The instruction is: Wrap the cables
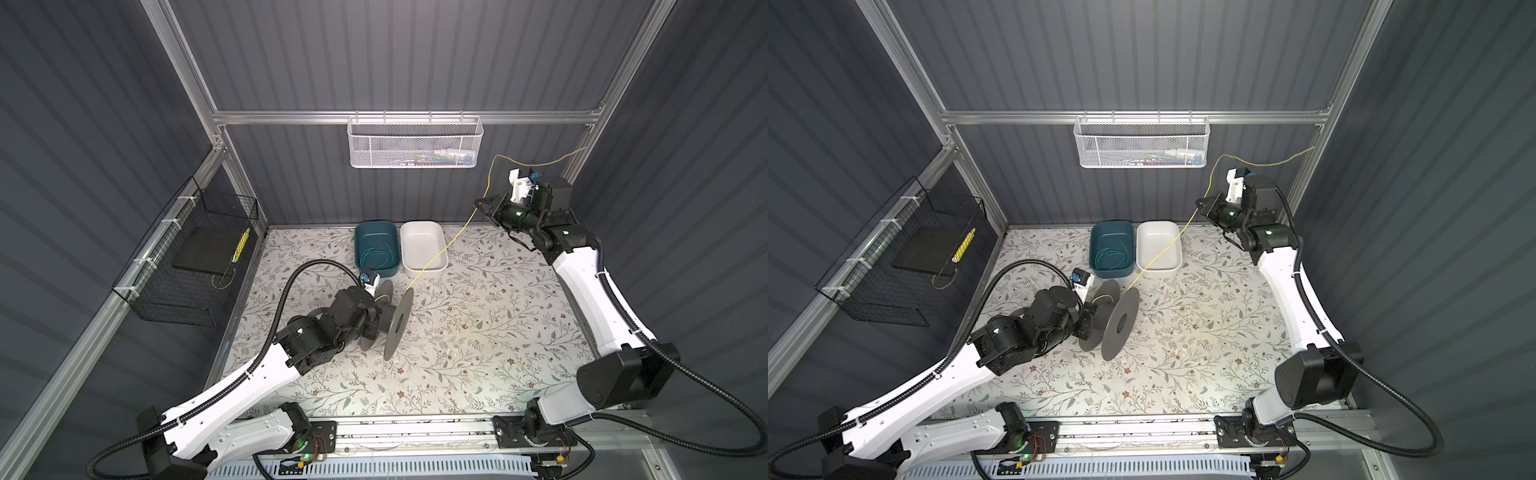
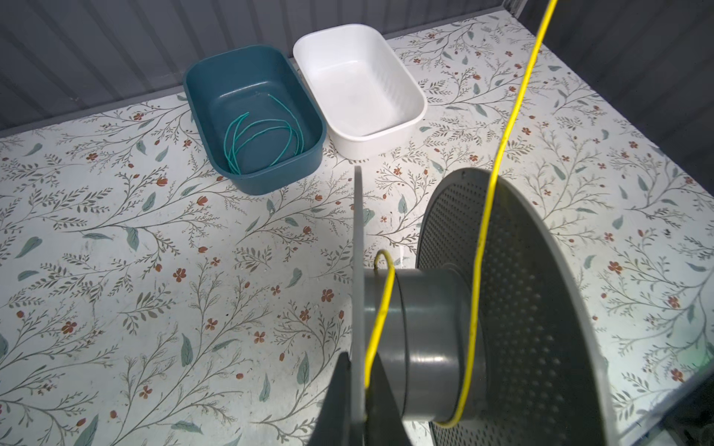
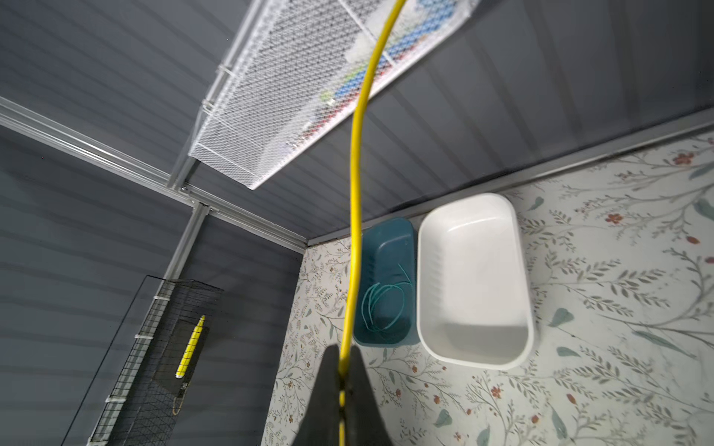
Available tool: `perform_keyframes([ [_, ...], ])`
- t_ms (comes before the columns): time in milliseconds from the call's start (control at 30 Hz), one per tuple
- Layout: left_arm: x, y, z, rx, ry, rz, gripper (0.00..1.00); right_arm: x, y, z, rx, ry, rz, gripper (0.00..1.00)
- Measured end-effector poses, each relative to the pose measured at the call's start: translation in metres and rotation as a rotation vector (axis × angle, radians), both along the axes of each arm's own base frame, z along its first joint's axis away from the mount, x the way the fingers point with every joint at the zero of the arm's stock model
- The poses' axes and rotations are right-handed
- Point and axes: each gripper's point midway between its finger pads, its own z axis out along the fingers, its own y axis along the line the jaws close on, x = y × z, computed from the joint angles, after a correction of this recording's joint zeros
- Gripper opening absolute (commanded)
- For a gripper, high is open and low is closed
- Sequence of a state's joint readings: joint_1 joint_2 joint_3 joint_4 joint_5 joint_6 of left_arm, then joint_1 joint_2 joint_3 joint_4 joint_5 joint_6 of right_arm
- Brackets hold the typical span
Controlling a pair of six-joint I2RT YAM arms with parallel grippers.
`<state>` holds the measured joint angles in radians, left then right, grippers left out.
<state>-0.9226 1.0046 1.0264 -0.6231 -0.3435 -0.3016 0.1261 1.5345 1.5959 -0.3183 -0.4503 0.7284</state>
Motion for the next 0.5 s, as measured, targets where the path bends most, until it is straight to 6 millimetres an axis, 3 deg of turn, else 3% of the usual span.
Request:
perform_keyframes([
  [233, -0.009, 0.004, 0.005, -0.007, 0.006, -0.028, 0.00, -0.001, -0.021, -0.061, 0.033, 0.109, -0.044, 0.00],
  [500, -0.009, 0.004, 0.041, -0.060, -0.021, -0.019, 0.00, -0.023, -0.045, -0.093, 0.048, 0.118, -0.112, 0.00],
])
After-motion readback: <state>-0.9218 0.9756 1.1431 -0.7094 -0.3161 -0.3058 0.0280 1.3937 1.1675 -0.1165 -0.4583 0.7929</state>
